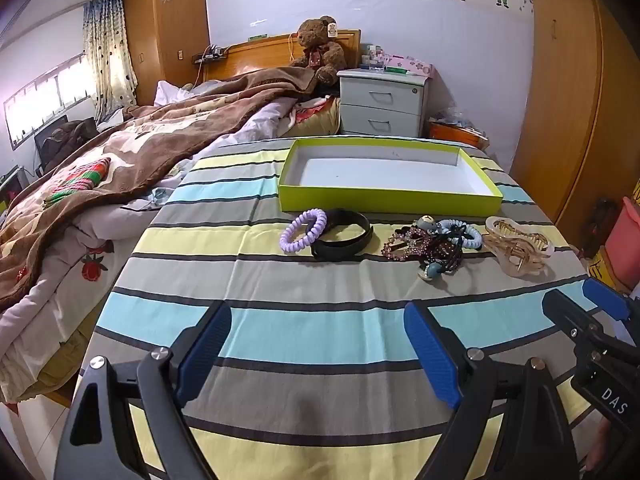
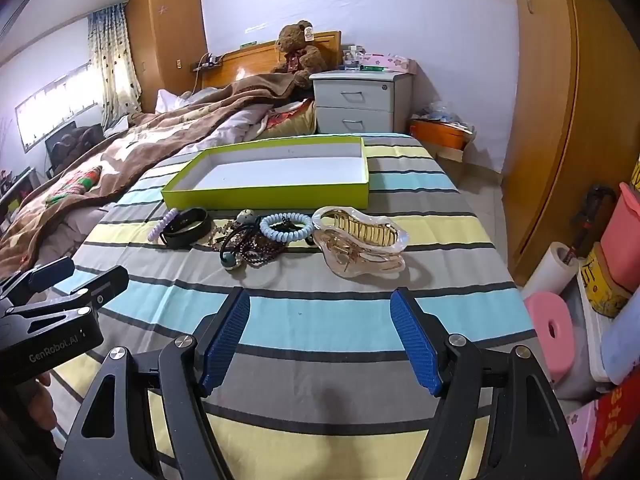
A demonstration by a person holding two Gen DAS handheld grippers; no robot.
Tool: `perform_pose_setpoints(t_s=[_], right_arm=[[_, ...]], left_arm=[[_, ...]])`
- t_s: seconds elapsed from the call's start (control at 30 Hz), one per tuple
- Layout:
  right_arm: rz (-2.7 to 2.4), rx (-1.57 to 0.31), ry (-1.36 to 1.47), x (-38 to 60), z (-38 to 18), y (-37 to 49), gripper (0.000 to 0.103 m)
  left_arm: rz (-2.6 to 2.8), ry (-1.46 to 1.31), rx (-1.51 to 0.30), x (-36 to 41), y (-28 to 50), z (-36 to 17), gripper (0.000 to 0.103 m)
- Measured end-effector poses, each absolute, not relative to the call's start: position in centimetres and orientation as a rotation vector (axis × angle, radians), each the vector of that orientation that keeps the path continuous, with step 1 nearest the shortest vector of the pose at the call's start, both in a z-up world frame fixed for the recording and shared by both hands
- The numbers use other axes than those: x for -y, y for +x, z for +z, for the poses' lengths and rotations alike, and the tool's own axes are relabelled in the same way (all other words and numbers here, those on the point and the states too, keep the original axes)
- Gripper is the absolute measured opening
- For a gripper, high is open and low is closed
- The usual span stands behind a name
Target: Organize jewelry
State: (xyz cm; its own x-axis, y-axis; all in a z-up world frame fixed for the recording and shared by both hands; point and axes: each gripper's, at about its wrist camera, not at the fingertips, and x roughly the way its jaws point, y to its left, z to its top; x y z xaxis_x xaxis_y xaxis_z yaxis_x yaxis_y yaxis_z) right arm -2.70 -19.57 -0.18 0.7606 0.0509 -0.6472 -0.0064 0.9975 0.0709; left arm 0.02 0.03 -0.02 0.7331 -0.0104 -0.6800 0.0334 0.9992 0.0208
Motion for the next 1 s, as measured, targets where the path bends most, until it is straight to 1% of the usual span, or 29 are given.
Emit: perform_pose_setpoints(t_s=[0.43,1.0], right_arm=[[0.029,-0.651,0.039,19.3,0.2,-3.1,0.073],[0.031,-0.663,0.037,19.0,0.0,-3.4,0.073]], left_arm=[[-0.020,0.038,-0.745,-0.1,-0.2,0.1,0.090],[-0.011,0.037,-0.745,-0.4,-0.4,0.0,0.090]])
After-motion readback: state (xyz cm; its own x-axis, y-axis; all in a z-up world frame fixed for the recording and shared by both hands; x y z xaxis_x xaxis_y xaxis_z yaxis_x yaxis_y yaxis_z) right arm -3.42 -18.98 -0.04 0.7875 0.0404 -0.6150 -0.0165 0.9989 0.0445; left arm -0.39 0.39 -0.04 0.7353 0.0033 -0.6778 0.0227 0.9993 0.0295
